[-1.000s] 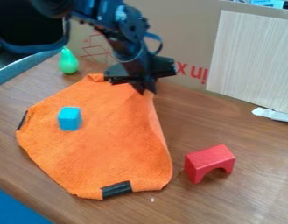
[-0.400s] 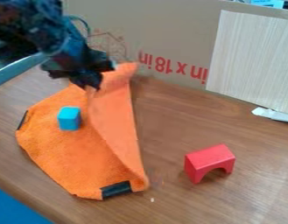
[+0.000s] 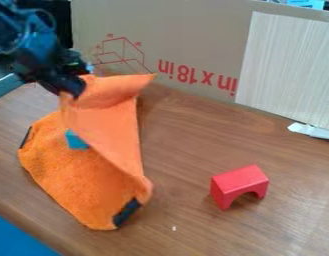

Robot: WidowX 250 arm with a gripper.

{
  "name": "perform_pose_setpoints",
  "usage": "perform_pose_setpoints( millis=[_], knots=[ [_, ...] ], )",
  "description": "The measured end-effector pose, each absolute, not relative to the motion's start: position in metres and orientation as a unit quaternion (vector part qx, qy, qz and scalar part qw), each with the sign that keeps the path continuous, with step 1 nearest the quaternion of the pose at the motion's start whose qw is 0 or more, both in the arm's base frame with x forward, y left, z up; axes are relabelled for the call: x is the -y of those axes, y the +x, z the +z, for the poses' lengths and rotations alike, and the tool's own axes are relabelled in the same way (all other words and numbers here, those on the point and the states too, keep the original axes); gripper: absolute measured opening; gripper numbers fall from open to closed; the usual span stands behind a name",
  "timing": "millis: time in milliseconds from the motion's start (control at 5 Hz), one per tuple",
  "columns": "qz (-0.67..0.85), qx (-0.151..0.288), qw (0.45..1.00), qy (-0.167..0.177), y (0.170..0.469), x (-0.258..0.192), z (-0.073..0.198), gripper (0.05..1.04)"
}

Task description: Fold the cloth from top right to bottom left

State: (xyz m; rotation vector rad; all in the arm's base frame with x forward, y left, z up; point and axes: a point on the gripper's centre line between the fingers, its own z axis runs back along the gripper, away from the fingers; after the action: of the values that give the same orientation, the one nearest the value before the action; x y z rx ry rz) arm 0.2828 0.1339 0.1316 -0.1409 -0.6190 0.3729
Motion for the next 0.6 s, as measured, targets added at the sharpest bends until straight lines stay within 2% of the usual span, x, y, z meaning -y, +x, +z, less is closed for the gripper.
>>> perform_pose_setpoints(
  millis=[600],
  knots=[
    [0.202,0.297,0.932,-0.057,0.262,-0.187,0.128,0.069]
  ],
)
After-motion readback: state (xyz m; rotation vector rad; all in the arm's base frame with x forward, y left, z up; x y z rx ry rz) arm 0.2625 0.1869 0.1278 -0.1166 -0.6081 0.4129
